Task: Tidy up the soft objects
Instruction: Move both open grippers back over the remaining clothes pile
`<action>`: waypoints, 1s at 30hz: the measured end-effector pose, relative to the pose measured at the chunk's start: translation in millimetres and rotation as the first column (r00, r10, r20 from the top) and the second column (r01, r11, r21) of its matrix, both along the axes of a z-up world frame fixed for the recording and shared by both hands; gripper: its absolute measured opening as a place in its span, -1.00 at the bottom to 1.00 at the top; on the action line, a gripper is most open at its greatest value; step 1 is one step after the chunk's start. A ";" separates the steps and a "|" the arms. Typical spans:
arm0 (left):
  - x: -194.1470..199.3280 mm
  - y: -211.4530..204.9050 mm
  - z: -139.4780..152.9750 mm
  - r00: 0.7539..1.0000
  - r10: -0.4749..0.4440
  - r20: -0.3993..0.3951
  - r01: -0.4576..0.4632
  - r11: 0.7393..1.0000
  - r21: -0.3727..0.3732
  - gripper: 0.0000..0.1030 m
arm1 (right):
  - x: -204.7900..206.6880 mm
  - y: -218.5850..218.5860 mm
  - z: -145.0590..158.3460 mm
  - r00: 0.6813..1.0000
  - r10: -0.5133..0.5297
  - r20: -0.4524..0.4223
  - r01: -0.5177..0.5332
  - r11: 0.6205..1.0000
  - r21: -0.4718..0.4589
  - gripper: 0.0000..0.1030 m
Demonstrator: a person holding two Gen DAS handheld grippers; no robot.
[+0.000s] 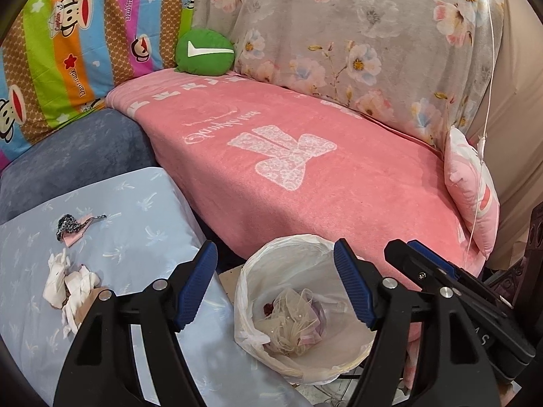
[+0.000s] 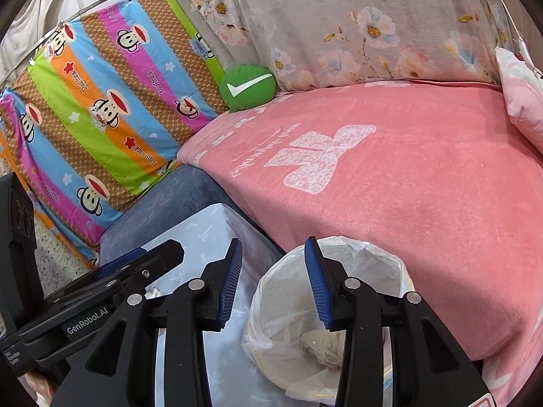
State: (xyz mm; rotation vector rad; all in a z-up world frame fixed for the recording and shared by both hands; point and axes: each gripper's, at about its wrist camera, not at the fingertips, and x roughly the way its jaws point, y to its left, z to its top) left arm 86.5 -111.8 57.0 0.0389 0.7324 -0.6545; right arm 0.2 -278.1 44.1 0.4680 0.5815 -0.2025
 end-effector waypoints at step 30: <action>56.3 176.9 -62.1 0.923 0.349 -0.163 -0.346 0.937 0.046 0.34 | 92.9 156.3 -43.5 0.943 0.297 -0.154 -0.304 0.953 -0.024 -0.10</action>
